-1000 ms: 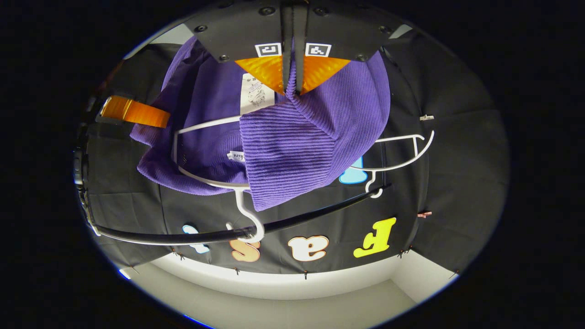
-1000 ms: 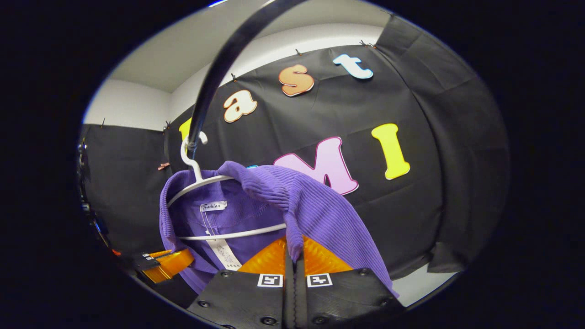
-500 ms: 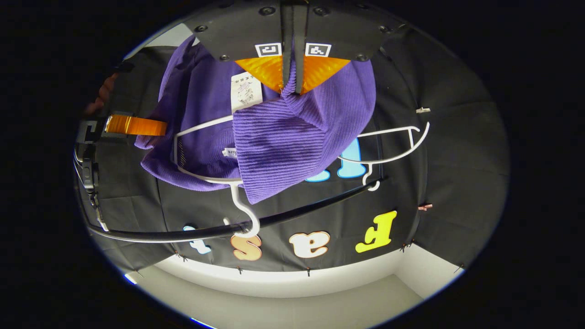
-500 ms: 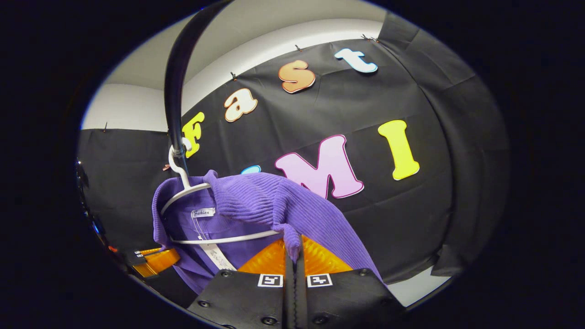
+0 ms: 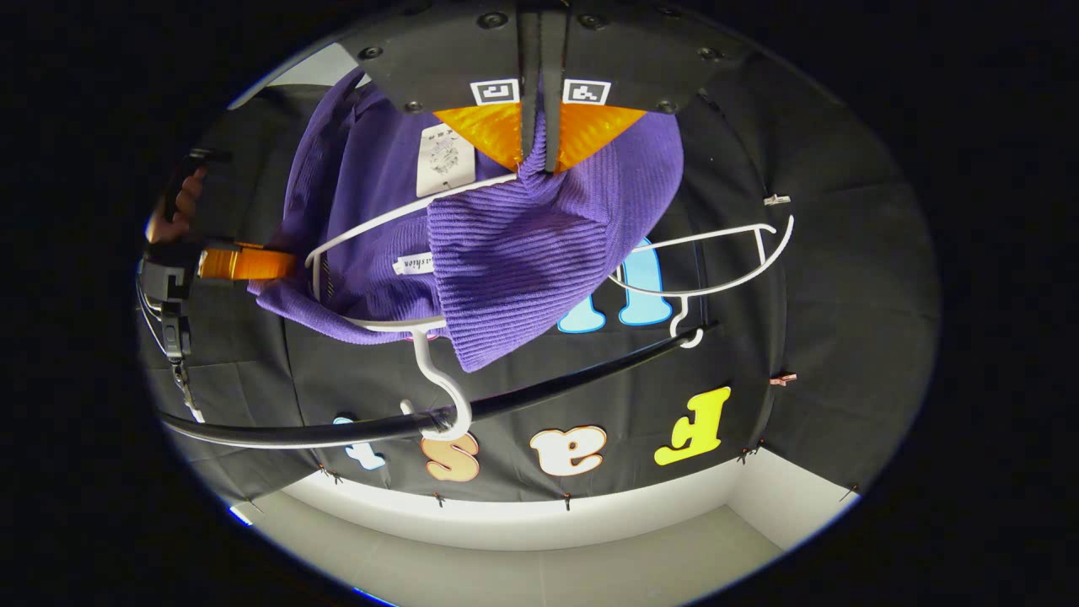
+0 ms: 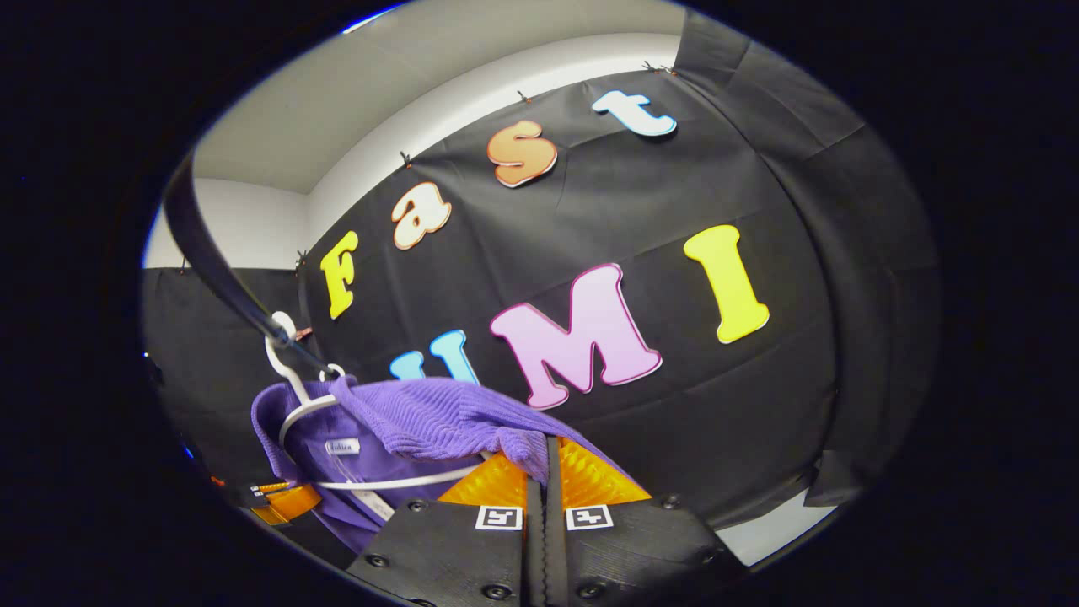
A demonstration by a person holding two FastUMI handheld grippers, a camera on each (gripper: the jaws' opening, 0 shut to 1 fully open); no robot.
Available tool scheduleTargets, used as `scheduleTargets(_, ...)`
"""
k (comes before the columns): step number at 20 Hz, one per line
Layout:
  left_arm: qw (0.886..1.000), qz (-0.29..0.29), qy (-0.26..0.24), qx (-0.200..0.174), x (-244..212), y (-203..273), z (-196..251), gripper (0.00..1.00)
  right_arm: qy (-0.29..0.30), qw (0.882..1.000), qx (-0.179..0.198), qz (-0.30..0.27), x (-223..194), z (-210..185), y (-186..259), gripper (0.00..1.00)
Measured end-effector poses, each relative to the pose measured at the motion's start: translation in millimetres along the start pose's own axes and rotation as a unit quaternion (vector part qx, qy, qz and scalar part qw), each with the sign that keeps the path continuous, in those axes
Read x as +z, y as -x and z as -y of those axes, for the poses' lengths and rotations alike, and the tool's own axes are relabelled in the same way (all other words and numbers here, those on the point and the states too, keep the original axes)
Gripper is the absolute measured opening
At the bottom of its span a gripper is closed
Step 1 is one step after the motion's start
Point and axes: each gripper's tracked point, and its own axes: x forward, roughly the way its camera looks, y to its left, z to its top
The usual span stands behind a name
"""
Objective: Grasp the clothes on the hanger with both hands and then place them into the laundry hamper below.
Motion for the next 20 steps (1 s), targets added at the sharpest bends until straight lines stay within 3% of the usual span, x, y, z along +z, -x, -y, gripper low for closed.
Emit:
scheduleTargets(4,1.0,0.0,-0.007,0.001,5,0,1,0.05,-0.011,0.999,-0.011,0.052,37,12,-12,0.04)
scheduleTargets(6,1.0,-0.001,-0.008,-0.001,7,0,3,0.05,0.005,0.998,-0.027,0.047,33,24,-28,0.04)
scheduleTargets(10,1.0,-0.001,-0.001,0.007,18,3,-7,0.05,0.009,0.999,-0.033,0.016,-4,32,-38,0.04)
scheduleTargets(11,1.0,-0.003,0.007,0.01,23,1,-14,0.05,0.005,0.999,-0.037,0.007,-14,36,-39,0.0)
scheduleTargets(15,1.0,-0.011,0.009,0.025,37,4,-39,0.05,-0.013,0.997,-0.054,-0.044,-64,52,-34,0.04)
scheduleTargets(20,0.998,-0.031,0.011,0.05,20,5,-71,0.05,-0.04,0.996,-0.019,-0.077,-111,17,-2,0.05)
